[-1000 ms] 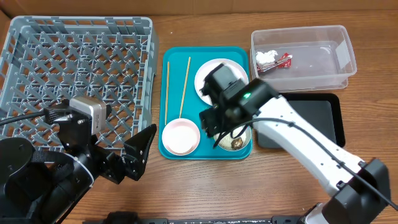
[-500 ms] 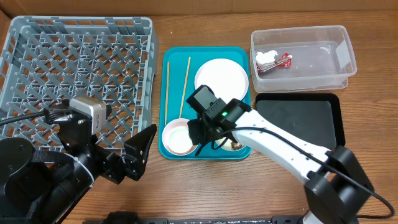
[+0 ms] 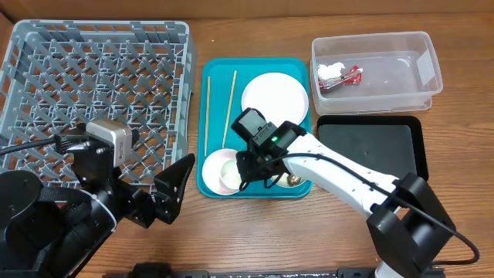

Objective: Sort waste into correct bins and load items into the dishwasher
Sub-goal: 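Grasp the white paper cup on the tray with the right gripper, then hand the white paper cup from the right gripper to the left gripper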

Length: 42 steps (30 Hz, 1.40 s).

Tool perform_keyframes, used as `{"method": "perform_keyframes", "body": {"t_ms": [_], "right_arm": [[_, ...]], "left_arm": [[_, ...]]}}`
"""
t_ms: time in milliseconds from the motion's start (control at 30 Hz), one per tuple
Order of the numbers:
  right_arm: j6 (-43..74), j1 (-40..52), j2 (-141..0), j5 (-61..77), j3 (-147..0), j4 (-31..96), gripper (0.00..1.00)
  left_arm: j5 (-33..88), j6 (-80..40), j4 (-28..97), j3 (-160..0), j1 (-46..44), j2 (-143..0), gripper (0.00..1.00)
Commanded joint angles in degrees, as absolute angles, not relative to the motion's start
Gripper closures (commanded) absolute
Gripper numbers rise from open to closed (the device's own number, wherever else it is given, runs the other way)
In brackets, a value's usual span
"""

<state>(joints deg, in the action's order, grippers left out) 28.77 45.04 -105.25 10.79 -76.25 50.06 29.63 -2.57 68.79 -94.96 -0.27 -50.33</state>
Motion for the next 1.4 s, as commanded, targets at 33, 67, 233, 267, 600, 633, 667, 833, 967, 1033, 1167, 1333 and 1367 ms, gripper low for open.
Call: {"method": "perform_keyframes", "body": {"t_ms": [33,67,233,267,600,633,667,833,967,1033,1167,1333,1367], "right_arm": [[28.3,41.0,-98.5,12.6,-80.1,50.3,0.96],[27.8,40.1,-97.1,13.3,-80.3,50.2,0.96],[19.8,33.8,-89.4,23.1,-80.4,49.1,0.96],[17.6,32.5,-88.2,26.2,-80.4,49.1,0.96],[6.8,18.5,-82.1,73.3,-80.4,43.0,0.96],[6.8,18.2,-82.1,76.0,-80.4,42.2,0.96],[6.8,18.0,-82.1,79.0,-80.4,40.9,0.96],[9.8,18.0,-82.1,82.1,-80.4,34.6,0.96],[14.0,18.0,-82.1,80.7,-80.4,30.0,0.96],[14.2,18.0,-82.1,79.0,-80.4,29.2,0.96],[16.6,18.0,-82.1,76.6,-80.4,28.1,0.96],[16.6,18.0,-82.1,76.6,-80.4,28.3,0.96],[16.6,18.0,-82.1,76.6,-80.4,28.3,0.96]], "left_arm": [[27.4,-5.3,68.9,-95.1,0.0,-52.2,0.00],[27.9,-5.7,69.3,-95.0,0.0,-53.2,0.00],[40.1,-3.4,73.6,-94.9,0.0,-61.9,0.00],[43.5,-1.9,74.3,-94.9,0.0,-63.6,0.00],[76.1,10.4,75.9,-94.9,0.0,-79.1,0.00],[76.5,10.5,76.1,-94.9,0.0,-79.7,0.00],[76.5,10.5,76.4,-94.9,0.0,-80.2,0.00],[77.1,11.7,78.2,-94.9,-0.4,-80.5,0.00],[79.7,11.9,79.7,-94.9,-2.8,-80.5,0.02],[81.0,12.4,79.7,-94.9,-4.3,-80.5,0.06],[81.7,12.7,79.7,-94.9,-7.7,-80.5,0.16],[81.4,12.7,79.4,-94.9,-8.3,-80.5,0.25],[81.4,12.7,79.1,-94.9,-8.3,-80.5,0.25]]}}
